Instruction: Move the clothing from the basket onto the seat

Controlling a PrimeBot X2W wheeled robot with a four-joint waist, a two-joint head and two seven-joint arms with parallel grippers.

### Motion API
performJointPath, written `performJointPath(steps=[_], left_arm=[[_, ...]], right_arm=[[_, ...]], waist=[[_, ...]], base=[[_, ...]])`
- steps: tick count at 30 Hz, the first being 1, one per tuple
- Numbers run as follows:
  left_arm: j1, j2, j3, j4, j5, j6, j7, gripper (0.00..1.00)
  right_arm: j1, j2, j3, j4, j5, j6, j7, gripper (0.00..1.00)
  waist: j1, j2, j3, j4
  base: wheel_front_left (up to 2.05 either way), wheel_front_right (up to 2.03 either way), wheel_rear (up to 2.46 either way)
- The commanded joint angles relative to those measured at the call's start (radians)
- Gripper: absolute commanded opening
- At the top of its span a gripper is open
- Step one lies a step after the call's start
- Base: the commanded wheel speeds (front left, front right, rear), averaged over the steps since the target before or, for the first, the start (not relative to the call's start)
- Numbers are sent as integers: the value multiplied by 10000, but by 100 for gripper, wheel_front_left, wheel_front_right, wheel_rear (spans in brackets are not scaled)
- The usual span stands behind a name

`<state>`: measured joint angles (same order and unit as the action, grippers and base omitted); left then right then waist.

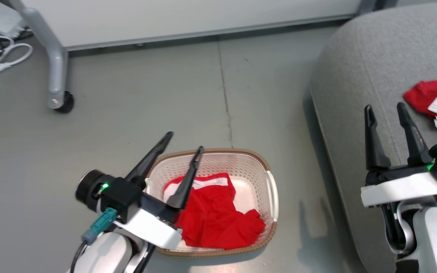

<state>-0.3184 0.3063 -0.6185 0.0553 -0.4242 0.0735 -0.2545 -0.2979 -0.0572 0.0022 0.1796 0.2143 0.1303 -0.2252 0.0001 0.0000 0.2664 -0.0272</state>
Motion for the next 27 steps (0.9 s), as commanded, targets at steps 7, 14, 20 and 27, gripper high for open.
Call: performJointPath(steps=[7,14,20,27], left_arm=[[902,42,1385,124,-373,581,-91,100],[1684,-39,2559,69,-371,773,-96,100],[2288,-132,3414,47,-192,753,-97,100],[2886,-224,3683,81,53,578,-98,100]], right_arm=[[1175,40,175,-1020,-300,10,624,100],[1970,45,189,-1474,-253,10,883,100],[2500,47,99,-1734,-216,10,1060,100],[2927,49,-84,-1890,-231,10,1211,100]], waist=[[-1,0,-866,822],[-1,0,-1322,819],[-1,0,-1610,760],[-1,0,-1882,739]], base=[[0,0,0],[0,0,0],[0,0,0],[0,0,0]])
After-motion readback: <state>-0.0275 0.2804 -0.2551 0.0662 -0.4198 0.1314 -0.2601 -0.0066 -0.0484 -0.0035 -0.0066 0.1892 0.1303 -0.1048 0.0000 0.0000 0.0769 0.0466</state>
